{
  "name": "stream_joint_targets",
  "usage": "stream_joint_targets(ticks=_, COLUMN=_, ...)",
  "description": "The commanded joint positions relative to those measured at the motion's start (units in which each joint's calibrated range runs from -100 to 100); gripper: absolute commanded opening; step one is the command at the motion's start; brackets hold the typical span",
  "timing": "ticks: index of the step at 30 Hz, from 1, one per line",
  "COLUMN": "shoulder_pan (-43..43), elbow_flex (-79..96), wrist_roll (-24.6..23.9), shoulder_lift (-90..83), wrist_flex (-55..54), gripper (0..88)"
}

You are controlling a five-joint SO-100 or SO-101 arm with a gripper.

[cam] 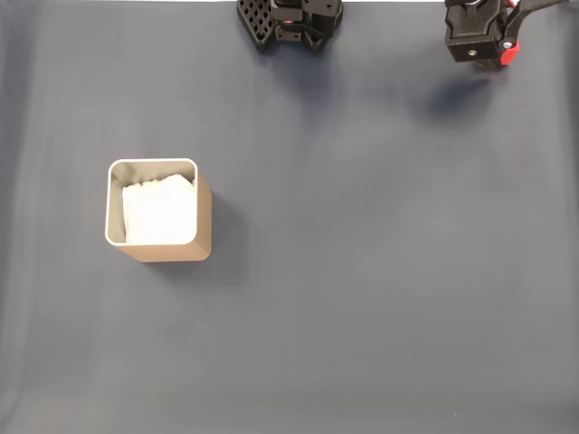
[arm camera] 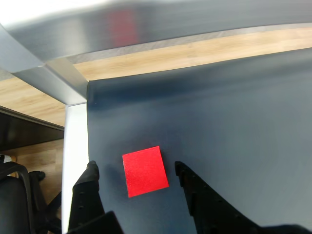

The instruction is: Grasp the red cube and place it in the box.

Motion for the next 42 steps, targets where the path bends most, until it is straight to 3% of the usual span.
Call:
stream_joint_targets(ticks=1, shoulder_pan=0.0, elbow_flex=0.0, wrist_roll=0.0, shoulder_lift=0.4, wrist_flex=-2.1, gripper=38.6)
stream_joint_targets(ticks=27, shoulder_pan=0.1, elbow_flex=2.1, wrist_roll=-1.4, shoulder_lift=-0.8, wrist_flex=2.5, gripper=38.0)
stream_joint_targets(ticks=42, shoulder_pan=2.7, elbow_flex=0.6, wrist_roll=1.5, shoulder_lift=0.4, wrist_flex=-1.5, gripper=37.9)
